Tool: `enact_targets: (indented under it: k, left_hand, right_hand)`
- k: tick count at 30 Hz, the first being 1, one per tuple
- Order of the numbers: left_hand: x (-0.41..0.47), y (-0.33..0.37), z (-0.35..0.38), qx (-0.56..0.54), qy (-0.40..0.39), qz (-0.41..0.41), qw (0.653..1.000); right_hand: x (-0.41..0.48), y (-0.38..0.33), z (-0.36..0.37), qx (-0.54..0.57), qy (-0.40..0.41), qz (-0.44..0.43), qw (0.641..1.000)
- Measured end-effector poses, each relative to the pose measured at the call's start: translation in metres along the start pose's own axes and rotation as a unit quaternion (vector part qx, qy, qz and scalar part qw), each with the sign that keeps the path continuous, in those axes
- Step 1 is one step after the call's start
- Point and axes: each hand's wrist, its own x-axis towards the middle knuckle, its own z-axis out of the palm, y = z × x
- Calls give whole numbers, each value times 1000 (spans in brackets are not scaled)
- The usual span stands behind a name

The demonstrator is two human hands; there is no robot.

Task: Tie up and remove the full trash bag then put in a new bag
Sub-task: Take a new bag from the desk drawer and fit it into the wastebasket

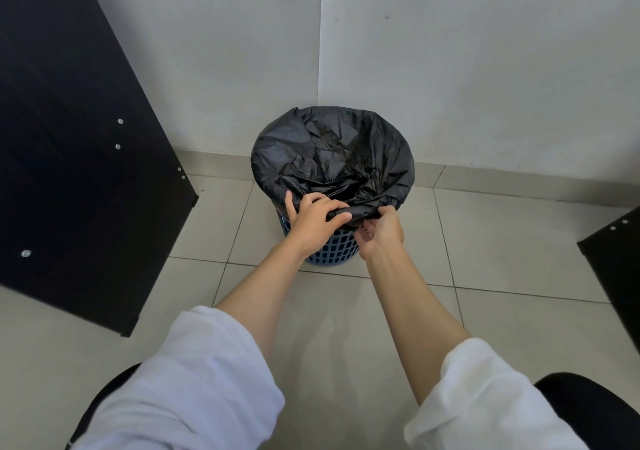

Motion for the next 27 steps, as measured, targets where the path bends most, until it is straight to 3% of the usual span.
enact_targets:
  k: [5, 11, 21, 24, 26, 27]
  left_hand:
    - [1, 1, -3, 6, -18, -2, 1000]
    - [-1, 4, -7, -5, -28, -4, 1000]
    - [5, 0, -11, -2, -39, -14, 999]
    - [9, -9, -12, 56, 123, -14, 991]
    - [11, -11, -12, 80, 243, -96, 962]
    - [14, -12, -12, 40, 261, -158, 952]
  right_hand:
    - [1, 0, 2, 20, -8, 5, 1000]
    - [1, -10, 6, -82, -33, 80, 993]
    - [-2, -16, 21, -132, -19, 94, 987]
    - [-2, -16, 22, -162, -8, 76, 984]
    - [0, -15, 24, -187, -1, 67, 980]
    - [2, -15, 24, -202, 1, 62, 977]
